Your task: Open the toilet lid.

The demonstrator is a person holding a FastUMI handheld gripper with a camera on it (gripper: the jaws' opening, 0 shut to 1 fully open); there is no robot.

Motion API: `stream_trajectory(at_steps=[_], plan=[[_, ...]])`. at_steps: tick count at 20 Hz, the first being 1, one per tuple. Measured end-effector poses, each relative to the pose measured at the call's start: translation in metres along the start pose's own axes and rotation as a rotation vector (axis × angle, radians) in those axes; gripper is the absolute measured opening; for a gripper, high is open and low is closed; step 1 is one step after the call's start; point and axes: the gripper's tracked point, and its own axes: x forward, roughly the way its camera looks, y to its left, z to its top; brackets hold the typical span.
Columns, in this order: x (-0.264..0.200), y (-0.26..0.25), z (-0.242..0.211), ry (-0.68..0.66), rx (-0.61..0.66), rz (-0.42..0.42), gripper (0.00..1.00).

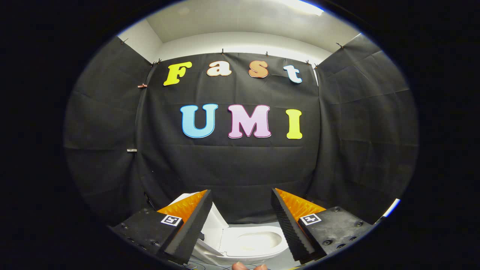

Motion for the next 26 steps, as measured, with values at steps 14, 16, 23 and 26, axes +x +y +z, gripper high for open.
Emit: stream_trajectory(at_steps=[14, 16, 23, 26], plan=[[-0.0021, -0.0058, 0.0019, -0.010, -0.003, -0.013, 0.98], [-0.0031, -0.0070, 0.0018, -0.011, -0.006, -0.015, 0.98], [-0.0037, -0.0058, 0.0007, -0.008, -0.012, -0.015, 0.98], [-0.0035, -0.0064, 0.0000, -0.008, -0.014, -0.015, 0.98]])
